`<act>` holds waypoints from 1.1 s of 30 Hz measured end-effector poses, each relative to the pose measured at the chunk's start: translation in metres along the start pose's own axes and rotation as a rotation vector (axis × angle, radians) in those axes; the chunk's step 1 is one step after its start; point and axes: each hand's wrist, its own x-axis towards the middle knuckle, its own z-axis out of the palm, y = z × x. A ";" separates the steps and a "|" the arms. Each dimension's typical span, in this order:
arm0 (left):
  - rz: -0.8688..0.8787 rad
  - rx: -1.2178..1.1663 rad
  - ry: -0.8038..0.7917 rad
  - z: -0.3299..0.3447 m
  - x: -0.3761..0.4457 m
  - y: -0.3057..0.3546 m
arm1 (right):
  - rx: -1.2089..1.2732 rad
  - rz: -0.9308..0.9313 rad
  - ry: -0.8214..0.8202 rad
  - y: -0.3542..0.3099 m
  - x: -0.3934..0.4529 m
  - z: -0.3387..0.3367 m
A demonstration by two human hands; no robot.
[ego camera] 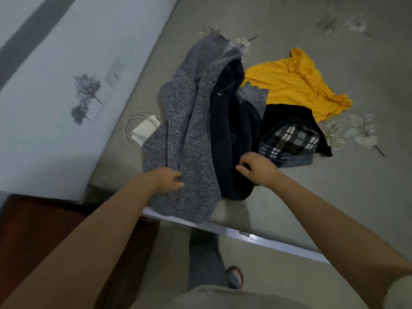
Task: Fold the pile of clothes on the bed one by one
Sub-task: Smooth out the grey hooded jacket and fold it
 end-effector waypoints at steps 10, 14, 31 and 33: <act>0.060 -0.086 0.603 -0.108 0.110 -0.003 | 0.089 0.410 0.293 0.036 0.134 -0.050; 0.085 -0.065 0.644 -0.145 0.155 -0.019 | 0.136 0.598 0.034 0.041 0.182 -0.055; 0.150 -0.135 0.568 -0.216 0.193 0.000 | 0.178 0.427 -0.450 -0.036 0.184 -0.074; 0.207 -0.157 0.575 -0.207 0.198 -0.012 | 0.212 0.448 -0.272 -0.019 0.194 -0.071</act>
